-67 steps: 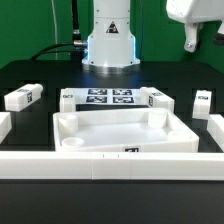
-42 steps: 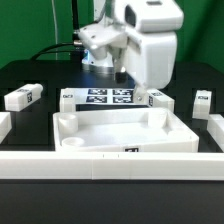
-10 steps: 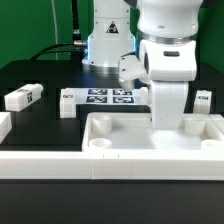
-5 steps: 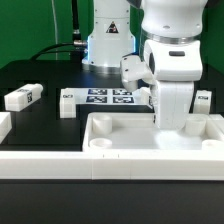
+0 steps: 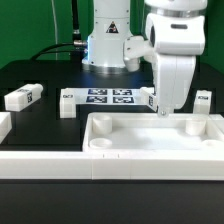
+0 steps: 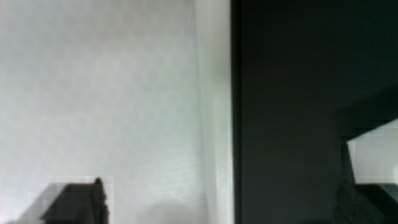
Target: Assemble desk
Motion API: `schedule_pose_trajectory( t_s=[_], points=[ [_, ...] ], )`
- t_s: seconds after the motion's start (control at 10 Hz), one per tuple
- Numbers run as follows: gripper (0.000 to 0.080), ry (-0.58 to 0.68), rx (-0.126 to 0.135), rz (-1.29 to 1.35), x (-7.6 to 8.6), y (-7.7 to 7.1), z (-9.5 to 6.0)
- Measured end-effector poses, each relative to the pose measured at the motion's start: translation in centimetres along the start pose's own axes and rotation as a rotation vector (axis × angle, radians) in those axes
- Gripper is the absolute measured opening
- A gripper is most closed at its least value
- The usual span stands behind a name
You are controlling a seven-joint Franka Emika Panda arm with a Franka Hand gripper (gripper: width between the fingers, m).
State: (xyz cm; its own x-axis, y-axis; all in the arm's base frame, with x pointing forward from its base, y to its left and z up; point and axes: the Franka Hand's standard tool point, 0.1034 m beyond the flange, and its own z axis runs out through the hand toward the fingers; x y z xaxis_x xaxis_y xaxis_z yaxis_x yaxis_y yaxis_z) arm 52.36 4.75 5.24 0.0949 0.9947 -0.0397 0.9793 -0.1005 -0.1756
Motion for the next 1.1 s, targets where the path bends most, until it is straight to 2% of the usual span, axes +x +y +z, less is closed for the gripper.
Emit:
schedule_pose_trajectory(
  t_s=[0.2,0.7,0.8,0.9,1.1],
  points=[
    [0.0648,-0.003,-0.015,0.033,0.3,0.1,-1.3],
    [0.0649,-0.003,-0.008,0.038,0.1,-0.1,-0.9],
    [0.0649,-0.002,-0.009,0.088,0.0,-0.2,-0.8],
    [0.0649,0.002,-0.022,0.190,0.2,-0.5,-1.0],
    [0.0649,0.001,-0.024,0.420,1.5,-1.1,-1.1]
  ],
)
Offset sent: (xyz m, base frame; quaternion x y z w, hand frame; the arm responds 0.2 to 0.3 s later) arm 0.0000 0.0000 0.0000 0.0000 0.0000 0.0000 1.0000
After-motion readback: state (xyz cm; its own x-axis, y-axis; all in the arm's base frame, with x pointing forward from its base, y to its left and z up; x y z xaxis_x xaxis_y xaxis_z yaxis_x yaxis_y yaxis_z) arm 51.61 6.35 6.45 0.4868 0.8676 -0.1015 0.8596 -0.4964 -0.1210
